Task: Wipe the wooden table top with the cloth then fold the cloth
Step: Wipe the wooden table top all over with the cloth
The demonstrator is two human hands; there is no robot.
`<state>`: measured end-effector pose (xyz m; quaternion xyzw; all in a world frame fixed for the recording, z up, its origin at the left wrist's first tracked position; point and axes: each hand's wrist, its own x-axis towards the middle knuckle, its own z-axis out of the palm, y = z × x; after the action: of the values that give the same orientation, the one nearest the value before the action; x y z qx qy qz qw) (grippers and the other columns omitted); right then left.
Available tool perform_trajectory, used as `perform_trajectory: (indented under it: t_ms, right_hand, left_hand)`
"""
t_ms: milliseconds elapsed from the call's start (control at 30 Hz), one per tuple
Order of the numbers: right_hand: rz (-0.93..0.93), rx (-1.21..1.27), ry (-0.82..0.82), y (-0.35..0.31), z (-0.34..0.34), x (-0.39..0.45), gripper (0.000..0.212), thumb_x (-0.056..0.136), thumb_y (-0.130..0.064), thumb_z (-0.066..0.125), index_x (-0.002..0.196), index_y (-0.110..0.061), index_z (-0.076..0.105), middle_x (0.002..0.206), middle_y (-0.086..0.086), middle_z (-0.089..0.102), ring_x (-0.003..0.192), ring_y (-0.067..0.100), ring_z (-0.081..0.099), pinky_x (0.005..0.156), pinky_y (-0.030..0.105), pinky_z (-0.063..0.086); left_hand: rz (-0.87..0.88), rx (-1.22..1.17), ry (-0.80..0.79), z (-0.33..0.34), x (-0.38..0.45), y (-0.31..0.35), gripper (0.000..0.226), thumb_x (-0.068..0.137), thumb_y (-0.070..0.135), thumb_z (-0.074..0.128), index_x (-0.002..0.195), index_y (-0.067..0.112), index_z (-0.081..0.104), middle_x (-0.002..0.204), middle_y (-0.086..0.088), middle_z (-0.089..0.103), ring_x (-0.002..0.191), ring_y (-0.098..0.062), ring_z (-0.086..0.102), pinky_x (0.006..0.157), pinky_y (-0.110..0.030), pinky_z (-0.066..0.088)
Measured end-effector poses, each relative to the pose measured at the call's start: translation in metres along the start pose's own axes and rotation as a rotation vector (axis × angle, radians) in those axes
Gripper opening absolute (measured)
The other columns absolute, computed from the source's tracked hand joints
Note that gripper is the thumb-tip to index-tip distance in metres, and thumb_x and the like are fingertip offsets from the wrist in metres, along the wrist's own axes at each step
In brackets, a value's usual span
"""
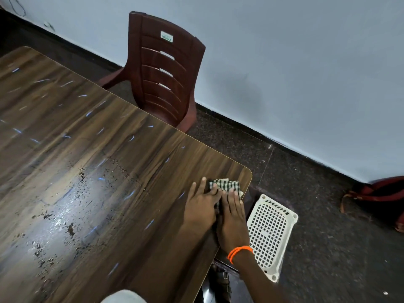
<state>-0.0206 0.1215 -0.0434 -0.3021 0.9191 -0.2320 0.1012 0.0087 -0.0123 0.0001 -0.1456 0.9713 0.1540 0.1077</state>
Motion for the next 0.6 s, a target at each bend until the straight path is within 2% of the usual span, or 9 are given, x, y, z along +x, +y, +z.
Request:
perform_trajectory:
  t_ms: [233, 333, 433, 600]
  right_hand:
    - [0.077, 0.0, -0.003, 0.032, -0.025, 0.061, 0.065, 0.095, -0.012, 0.046, 0.155, -0.014, 0.021, 0.163, 0.011, 0.012, 0.152, 0.019, 0.0, 0.123, 0.034, -0.005]
    - [0.0, -0.01, -0.063, 0.035, -0.031, 0.089, 0.064, 0.094, -0.009, 0.046, 0.154, -0.015, 0.025, 0.163, 0.012, 0.014, 0.152, 0.023, 0.004, 0.123, 0.035, -0.003]
    - [-0.107, -0.012, -0.158, 0.035, -0.032, 0.099, 0.066, 0.094, -0.008, 0.045, 0.155, -0.019, 0.022, 0.164, 0.009, 0.009, 0.152, 0.021, 0.0, 0.123, 0.034, -0.003]
    - [-0.29, -0.055, -0.243, 0.019, -0.019, 0.079, 0.065, 0.096, -0.018, 0.044, 0.156, -0.022, 0.018, 0.165, 0.005, 0.006, 0.152, 0.018, -0.005, 0.124, 0.039, 0.0]
  left_hand:
    - [-0.019, 0.056, 0.009, -0.014, 0.058, 0.032, 0.057, 0.091, 0.04, 0.05, 0.147, 0.033, 0.038, 0.155, 0.01, 0.038, 0.152, -0.027, 0.007, 0.121, -0.051, 0.001]
    - [-0.094, 0.085, 0.027, -0.022, 0.07, 0.026, 0.054, 0.094, 0.041, 0.047, 0.146, 0.031, 0.042, 0.154, 0.01, 0.04, 0.152, -0.027, 0.009, 0.121, -0.052, 0.002]
    - [-0.156, 0.11, 0.029, -0.024, 0.061, 0.018, 0.053, 0.096, 0.043, 0.043, 0.147, 0.027, 0.042, 0.154, 0.007, 0.04, 0.152, -0.028, 0.008, 0.121, -0.053, 0.002]
    - [-0.271, 0.067, 0.055, -0.017, 0.016, 0.002, 0.053, 0.1, 0.047, 0.038, 0.147, 0.025, 0.041, 0.153, 0.006, 0.042, 0.152, -0.028, 0.008, 0.121, -0.053, 0.003]
